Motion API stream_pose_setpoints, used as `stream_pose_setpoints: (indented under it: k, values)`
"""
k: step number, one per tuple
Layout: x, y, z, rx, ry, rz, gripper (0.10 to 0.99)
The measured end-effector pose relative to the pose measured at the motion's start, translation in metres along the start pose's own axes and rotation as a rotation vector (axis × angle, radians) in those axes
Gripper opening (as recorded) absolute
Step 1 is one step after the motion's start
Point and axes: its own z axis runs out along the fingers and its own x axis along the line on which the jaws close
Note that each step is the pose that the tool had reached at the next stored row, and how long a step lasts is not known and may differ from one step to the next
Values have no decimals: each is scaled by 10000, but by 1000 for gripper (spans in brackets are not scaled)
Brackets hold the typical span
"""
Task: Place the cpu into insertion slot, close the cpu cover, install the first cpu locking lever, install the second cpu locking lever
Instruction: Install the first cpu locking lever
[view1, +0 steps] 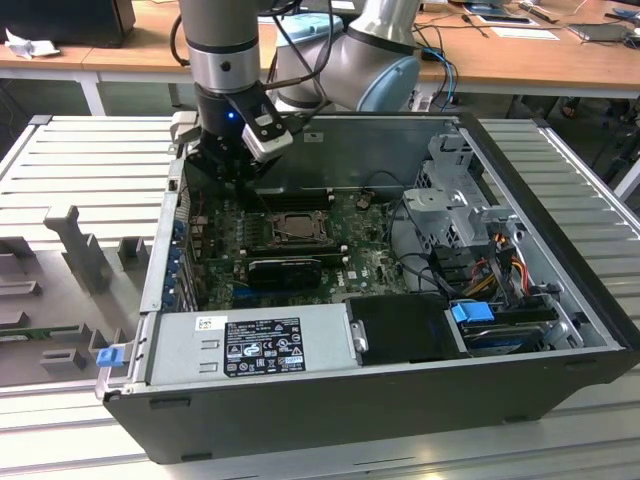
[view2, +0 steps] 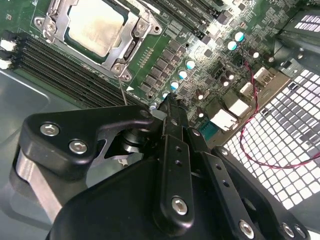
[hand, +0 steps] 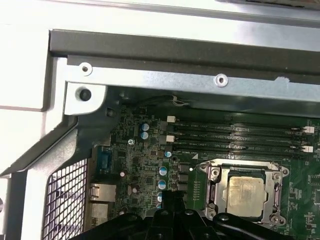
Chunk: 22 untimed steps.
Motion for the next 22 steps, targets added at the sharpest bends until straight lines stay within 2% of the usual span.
stream_pose_setpoints:
  k: [7, 15, 22]
  values:
    - [-28, 42, 7, -1, 8, 9, 106]
    - [-37, 155, 36, -3, 17, 25, 106]
    - [-62, 219, 49, -9, 26, 24, 106]
